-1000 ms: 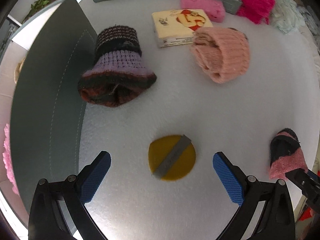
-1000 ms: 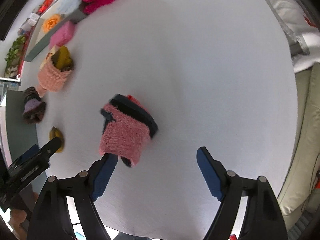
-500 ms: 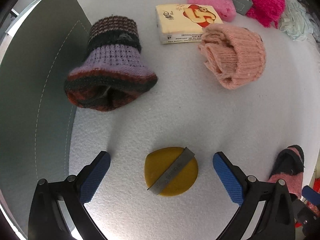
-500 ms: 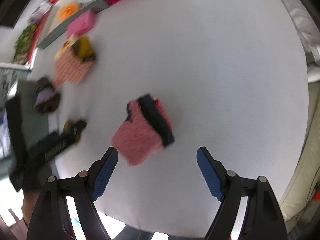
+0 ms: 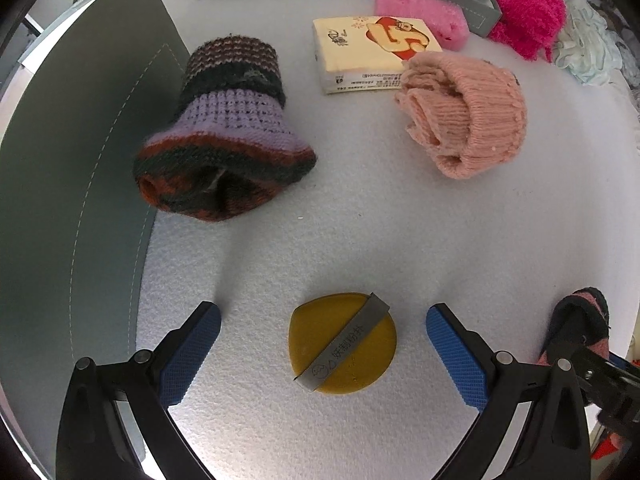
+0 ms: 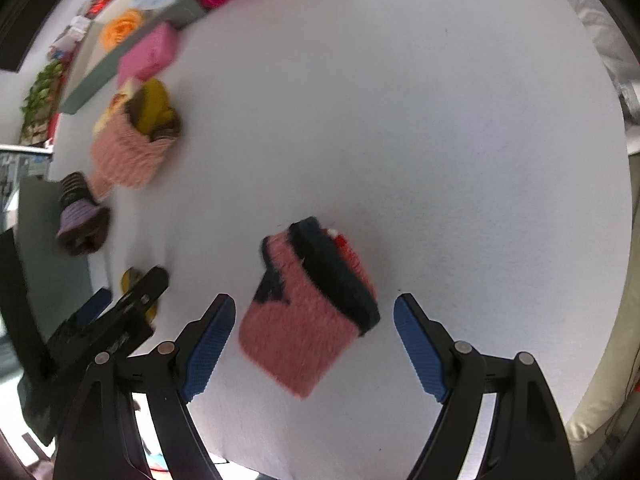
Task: Organize soft objects
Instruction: 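Grasp the yellow round pad with left gripper while right holds the slipper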
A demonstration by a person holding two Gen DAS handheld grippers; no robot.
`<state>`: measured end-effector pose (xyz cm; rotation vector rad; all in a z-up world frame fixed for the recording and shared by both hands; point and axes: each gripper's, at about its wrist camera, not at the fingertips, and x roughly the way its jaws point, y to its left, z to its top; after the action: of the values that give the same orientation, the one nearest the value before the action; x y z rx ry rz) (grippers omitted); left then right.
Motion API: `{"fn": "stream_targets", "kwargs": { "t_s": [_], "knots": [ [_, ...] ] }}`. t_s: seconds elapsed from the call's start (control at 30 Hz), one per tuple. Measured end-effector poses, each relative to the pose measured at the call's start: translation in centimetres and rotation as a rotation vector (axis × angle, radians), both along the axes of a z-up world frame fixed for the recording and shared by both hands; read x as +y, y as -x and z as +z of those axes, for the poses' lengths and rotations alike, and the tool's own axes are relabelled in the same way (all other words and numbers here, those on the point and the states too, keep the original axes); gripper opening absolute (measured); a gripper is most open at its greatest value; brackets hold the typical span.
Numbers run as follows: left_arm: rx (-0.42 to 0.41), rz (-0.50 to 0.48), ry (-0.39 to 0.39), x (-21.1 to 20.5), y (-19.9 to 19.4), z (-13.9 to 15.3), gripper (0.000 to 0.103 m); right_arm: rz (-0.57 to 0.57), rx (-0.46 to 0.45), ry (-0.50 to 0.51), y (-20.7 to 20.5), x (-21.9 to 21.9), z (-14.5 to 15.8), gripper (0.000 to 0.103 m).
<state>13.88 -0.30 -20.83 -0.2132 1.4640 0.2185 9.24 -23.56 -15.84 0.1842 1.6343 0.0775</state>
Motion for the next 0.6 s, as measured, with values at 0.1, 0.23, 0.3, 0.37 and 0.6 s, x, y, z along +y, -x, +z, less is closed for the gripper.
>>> {"fn": "stream_targets", "kwargs": {
  "t_s": [0.1,0.23,0.3,0.37,0.6],
  "knots": [
    [0.027,-0.001,0.006,0.1,0.1,0.0,0.103,-0.004,0.021,0.02,0.0,0.0,-0.5,0.073],
    [0.037,-0.011,0.015,0.0,0.6,0.0,0.099,0.007,0.037,0.014,0.1,0.2,-0.5,0.043],
    [0.024,-0.036,0.015,-0.3,0.9,0.4,0.088,0.01,0.042,0.007,0.5,0.0,-0.3,0.039],
    [0.013,-0.063,0.013,-0.7,1.2,0.8,0.077,0.018,0.049,-0.001,0.7,-0.2,0.1,0.036],
    [0.024,-0.114,0.037,-0.9,2.6,1.6,0.05,0.034,0.039,-0.012,2.2,-0.2,1.8,0.035]
  ]
}}
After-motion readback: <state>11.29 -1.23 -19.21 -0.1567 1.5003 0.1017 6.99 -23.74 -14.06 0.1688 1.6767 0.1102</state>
